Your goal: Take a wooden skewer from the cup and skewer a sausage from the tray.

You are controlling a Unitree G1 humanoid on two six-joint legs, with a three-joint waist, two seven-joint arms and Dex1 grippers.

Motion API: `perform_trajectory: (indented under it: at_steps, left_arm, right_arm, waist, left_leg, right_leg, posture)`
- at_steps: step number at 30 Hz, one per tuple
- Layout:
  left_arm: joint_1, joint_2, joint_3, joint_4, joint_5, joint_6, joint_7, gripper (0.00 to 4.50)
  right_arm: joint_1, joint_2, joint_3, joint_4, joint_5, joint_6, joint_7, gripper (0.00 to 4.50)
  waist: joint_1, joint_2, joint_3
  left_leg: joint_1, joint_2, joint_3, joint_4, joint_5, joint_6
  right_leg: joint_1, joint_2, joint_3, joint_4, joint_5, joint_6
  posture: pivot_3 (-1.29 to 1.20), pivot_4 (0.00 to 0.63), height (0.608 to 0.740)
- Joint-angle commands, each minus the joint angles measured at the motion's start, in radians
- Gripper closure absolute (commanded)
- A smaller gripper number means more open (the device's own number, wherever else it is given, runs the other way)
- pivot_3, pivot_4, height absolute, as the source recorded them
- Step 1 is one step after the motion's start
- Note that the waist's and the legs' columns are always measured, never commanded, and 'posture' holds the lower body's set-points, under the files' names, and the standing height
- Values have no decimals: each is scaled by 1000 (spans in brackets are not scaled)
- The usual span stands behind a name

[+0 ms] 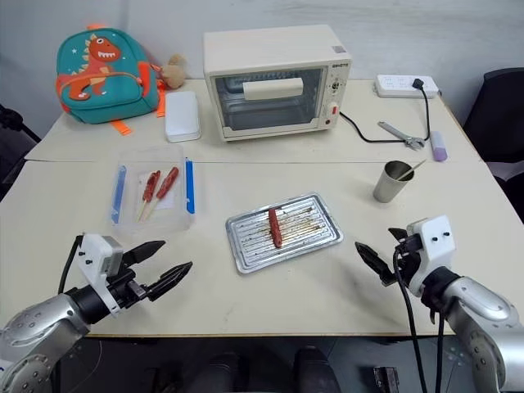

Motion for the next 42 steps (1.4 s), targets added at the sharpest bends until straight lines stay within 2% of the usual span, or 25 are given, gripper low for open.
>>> perform_trajectory:
  at_steps: [1, 10, 19, 22, 32, 36, 42]
  left_arm:
    - [20, -11, -12, 9, 34, -48, -9, 37]
    - [13, -68, -16, 47, 42, -75, 5, 37]
    - [-40, -65, -54, 90, 26, -82, -47, 37]
    - [-119, -55, -86, 114, -2, -58, -76, 37]
    - [-540, 122, -175, 200, -226, 157, -305, 37]
    - [-722, 121, -288, 247, -207, 177, -379, 37]
    - [-829, 81, -362, 280, -182, 168, -406, 37]
  right_arm:
    - [-12, 0, -1, -16, -15, -41, -12, 0]
    - [-68, -4, 26, 37, -31, -48, -21, 0]
    - [-117, 2, 32, 46, -40, -38, -59, 0]
    - [-170, 19, -4, 67, -20, -14, -115, 0]
    - [-416, 97, -96, 272, -17, -7, -321, 0]
    - [-524, 124, -77, 418, -65, -85, -368, 0]
    - [-650, 146, -47, 609, -121, -198, -373, 0]
  waist:
    - [1, 0, 0]
    - [3, 0, 0]
    - [4, 0, 0]
    - [3, 0, 0]
    - [2, 0, 0]
    - [0, 0, 0]
    - [-20, 1, 1]
  left_leg:
    - [0, 0, 0, 0, 0, 0]
    - [0, 0, 0, 0, 0, 0]
    - [0, 0, 0, 1, 0, 0]
    - [0, 0, 0, 1, 0, 0]
    - [-2, -1, -1, 3, 0, 0]
    - [-2, -1, 0, 4, 0, 0]
    - [-3, -1, 1, 3, 0, -1]
  right_leg:
    - [0, 0, 0, 0, 0, 0]
    - [0, 0, 0, -1, 0, 0]
    - [0, 0, 0, -1, 0, 0]
    - [0, 0, 0, -1, 0, 0]
    - [-1, 0, -2, 4, 0, 0]
    - [-1, 0, -2, 4, 0, 0]
    - [-3, 1, -2, 4, 0, 0]
  posture:
    - [0, 150, 740]
    - [0, 150, 740]
    - [0, 150, 740]
    - [0, 150, 740]
    - [0, 150, 740]
    - [0, 150, 740]
    - [0, 150, 740]
